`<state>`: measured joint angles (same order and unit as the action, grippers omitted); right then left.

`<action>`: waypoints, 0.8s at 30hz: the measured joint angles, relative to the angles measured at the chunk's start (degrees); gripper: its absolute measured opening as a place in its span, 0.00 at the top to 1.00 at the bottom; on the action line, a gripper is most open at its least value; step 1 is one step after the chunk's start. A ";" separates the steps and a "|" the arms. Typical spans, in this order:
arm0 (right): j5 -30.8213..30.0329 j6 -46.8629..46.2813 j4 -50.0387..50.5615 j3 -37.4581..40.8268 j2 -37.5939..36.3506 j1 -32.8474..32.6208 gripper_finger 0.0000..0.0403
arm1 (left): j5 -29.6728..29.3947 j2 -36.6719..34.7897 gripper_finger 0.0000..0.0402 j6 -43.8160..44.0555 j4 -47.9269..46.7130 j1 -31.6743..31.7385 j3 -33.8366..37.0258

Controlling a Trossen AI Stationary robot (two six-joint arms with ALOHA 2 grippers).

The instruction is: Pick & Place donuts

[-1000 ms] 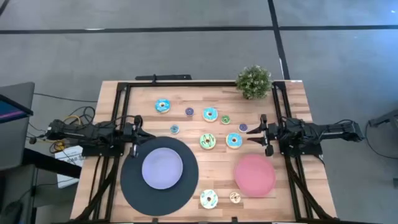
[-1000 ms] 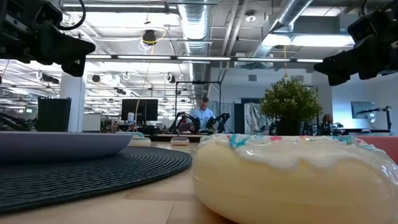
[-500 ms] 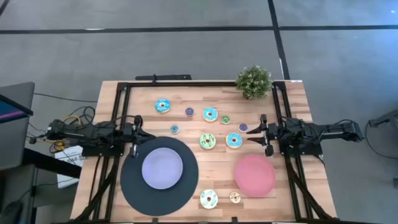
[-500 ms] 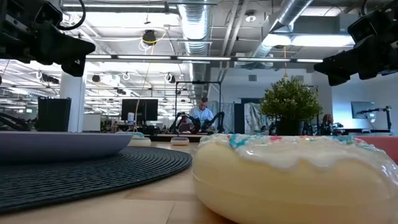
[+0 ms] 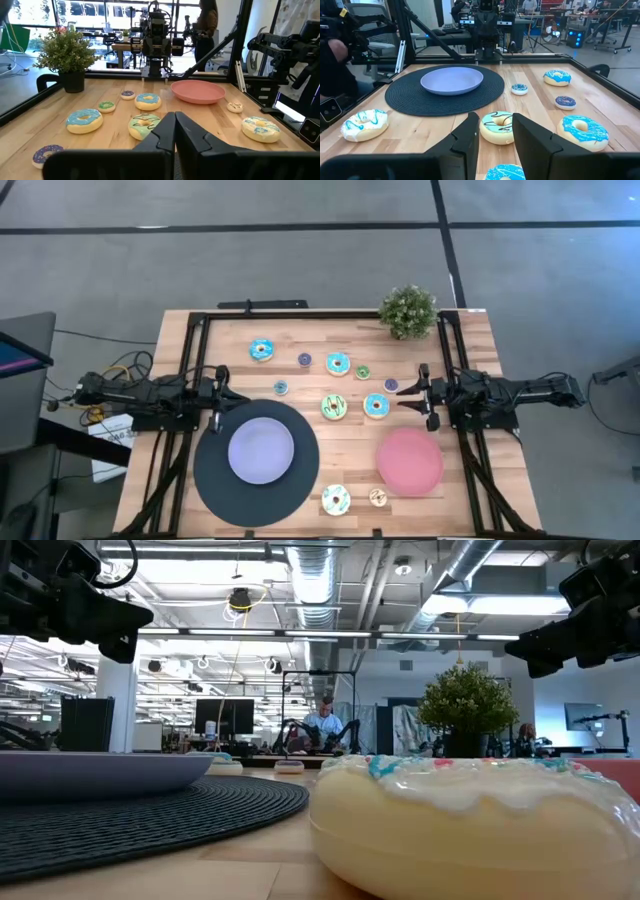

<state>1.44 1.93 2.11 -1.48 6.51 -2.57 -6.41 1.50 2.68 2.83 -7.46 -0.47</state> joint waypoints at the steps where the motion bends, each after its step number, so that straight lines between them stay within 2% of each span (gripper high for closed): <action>1: 0.00 0.00 0.02 0.00 0.00 0.01 0.73 | 0.01 -0.02 1.00 0.00 0.00 -0.02 0.00; 24: 0.01 0.00 0.00 0.00 0.00 0.00 0.73 | -0.02 -0.02 1.00 -1.36 0.39 -0.02 0.00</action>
<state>1.45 1.93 2.11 -1.48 6.52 -2.56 -6.44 1.48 1.32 3.22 -7.48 -0.47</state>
